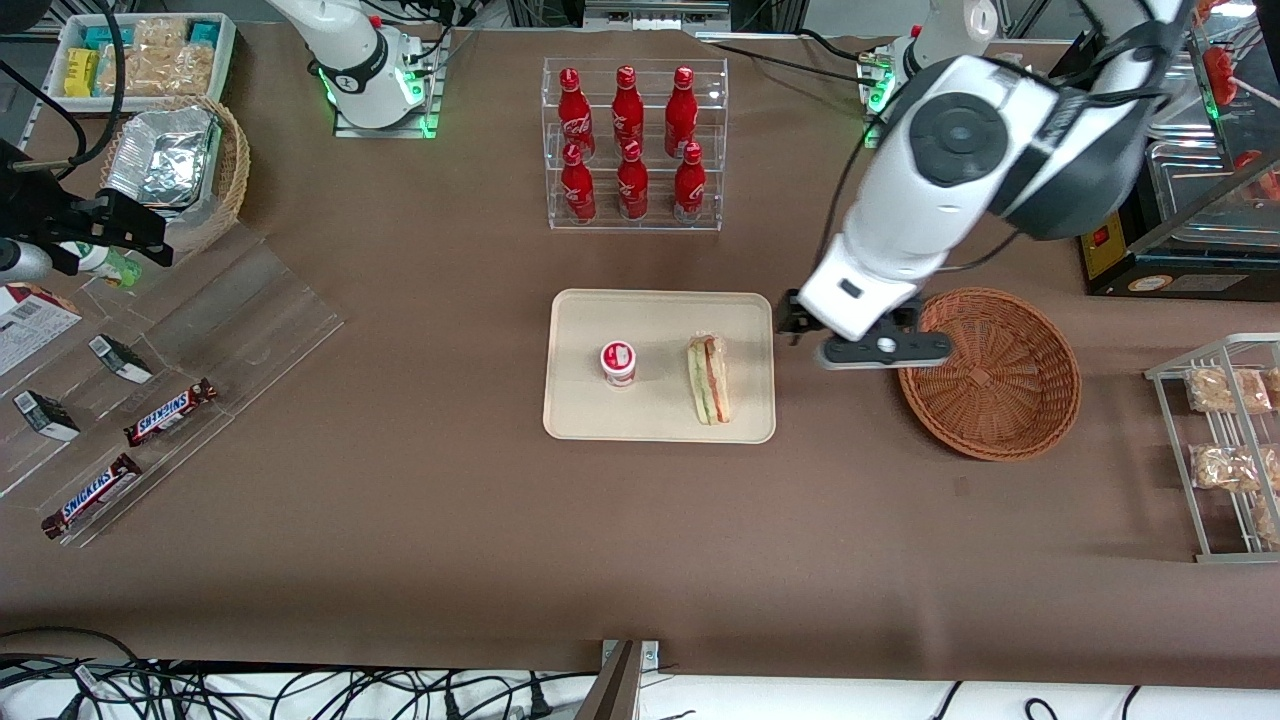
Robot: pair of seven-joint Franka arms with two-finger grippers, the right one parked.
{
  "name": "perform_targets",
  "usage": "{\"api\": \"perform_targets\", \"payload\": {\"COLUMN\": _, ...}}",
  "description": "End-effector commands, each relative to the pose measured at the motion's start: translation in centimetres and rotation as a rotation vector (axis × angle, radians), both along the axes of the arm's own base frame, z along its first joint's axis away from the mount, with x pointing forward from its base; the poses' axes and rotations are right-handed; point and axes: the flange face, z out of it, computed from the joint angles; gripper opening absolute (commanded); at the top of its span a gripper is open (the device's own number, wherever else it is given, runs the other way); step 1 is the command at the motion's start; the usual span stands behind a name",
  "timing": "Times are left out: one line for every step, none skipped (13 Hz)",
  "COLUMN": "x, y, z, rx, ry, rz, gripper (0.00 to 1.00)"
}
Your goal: Place sandwich from basket to tray
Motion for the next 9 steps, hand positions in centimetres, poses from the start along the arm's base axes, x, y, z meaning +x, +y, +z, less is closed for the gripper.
{"api": "perform_targets", "payload": {"x": 0.7, "y": 5.9, "z": 1.4, "rx": 0.008, "ry": 0.036, "rz": -0.053, "gripper": 1.0}}
{"api": "perform_targets", "payload": {"x": 1.4, "y": 8.7, "z": 1.6, "rx": -0.007, "ry": 0.047, "rz": -0.074, "gripper": 1.0}}
{"api": "perform_targets", "payload": {"x": 1.9, "y": 11.6, "z": 2.0, "rx": -0.01, "ry": 0.049, "rz": -0.083, "gripper": 1.0}}
{"api": "perform_targets", "payload": {"x": 2.4, "y": 13.8, "z": 2.0, "rx": -0.01, "ry": 0.049, "rz": -0.097, "gripper": 1.0}}
{"api": "perform_targets", "payload": {"x": 2.8, "y": 16.2, "z": 2.1, "rx": -0.011, "ry": 0.046, "rz": -0.097, "gripper": 1.0}}
{"api": "perform_targets", "payload": {"x": 3.3, "y": 18.6, "z": 2.8, "rx": -0.011, "ry": 0.033, "rz": -0.099, "gripper": 1.0}}
{"api": "perform_targets", "payload": {"x": 3.5, "y": 20.1, "z": 3.2, "rx": -0.01, "ry": 0.03, "rz": -0.116, "gripper": 1.0}}
{"api": "perform_targets", "payload": {"x": 3.7, "y": 21.4, "z": 3.1, "rx": -0.011, "ry": 0.031, "rz": -0.127, "gripper": 1.0}}
{"api": "perform_targets", "payload": {"x": 3.8, "y": 22.6, "z": 3.1, "rx": -0.011, "ry": 0.031, "rz": -0.128, "gripper": 1.0}}
